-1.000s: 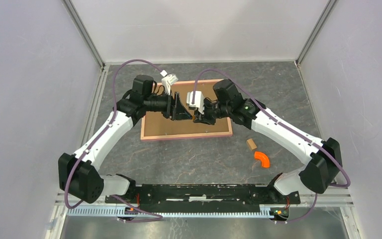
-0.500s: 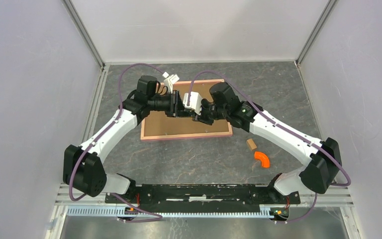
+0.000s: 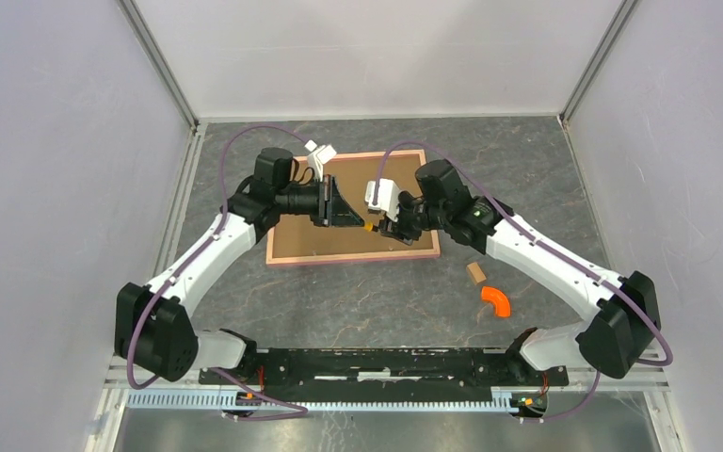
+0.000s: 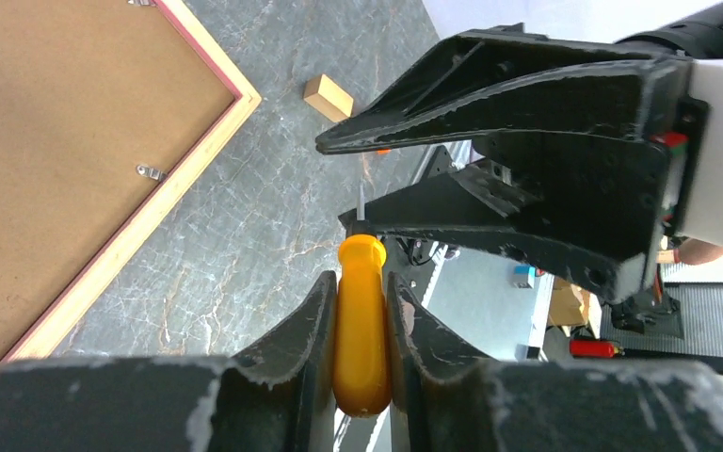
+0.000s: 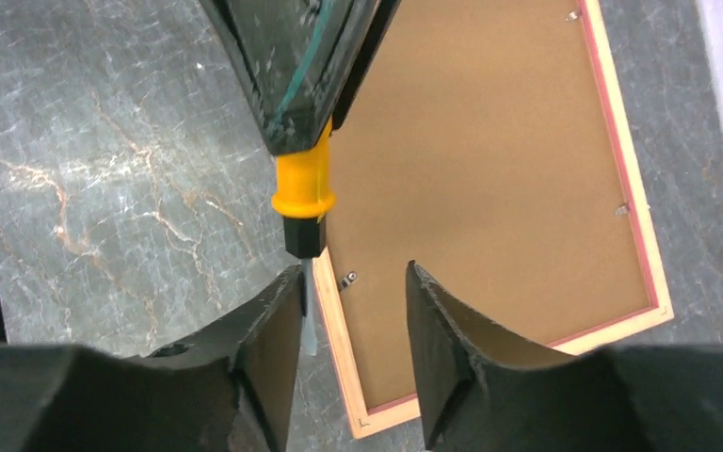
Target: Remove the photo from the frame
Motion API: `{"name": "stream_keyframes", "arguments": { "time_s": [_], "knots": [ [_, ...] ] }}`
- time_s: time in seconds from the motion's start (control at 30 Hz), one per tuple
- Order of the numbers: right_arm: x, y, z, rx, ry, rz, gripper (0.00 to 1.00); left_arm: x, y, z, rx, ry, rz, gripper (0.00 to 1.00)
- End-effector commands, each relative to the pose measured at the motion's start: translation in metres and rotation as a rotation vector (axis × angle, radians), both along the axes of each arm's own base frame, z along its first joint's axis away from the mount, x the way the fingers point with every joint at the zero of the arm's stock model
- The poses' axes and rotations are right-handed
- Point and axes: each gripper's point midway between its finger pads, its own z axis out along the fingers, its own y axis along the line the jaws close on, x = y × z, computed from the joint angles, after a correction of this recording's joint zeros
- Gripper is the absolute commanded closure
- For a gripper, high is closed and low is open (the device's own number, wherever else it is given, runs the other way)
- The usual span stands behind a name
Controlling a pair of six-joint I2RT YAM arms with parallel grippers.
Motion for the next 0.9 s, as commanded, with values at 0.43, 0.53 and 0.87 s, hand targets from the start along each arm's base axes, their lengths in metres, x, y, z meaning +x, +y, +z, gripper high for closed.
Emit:
{"name": "stream_keyframes", "arguments": {
  "time_s": [0.43, 0.53, 0.87],
  "knots": [
    [-0.018, 0.017, 0.003, 0.073, 0.099, 0.108, 1.0, -0.012, -0.005, 0.019, -0.099, -0.008, -0.029, 0.51],
    [-0.02, 0.023, 0.004, 0.082, 0.117, 0.122, 1.0, -0.014, -0.008, 0.017, -0.102, 0.001, -0.037, 0.46],
    [-0.016, 0.03, 0.007, 0.084, 0.114, 0.111, 1.0, -0.021, -0.019, 0.006, -0.088, 0.028, -0.066, 0.45]
  ]
}}
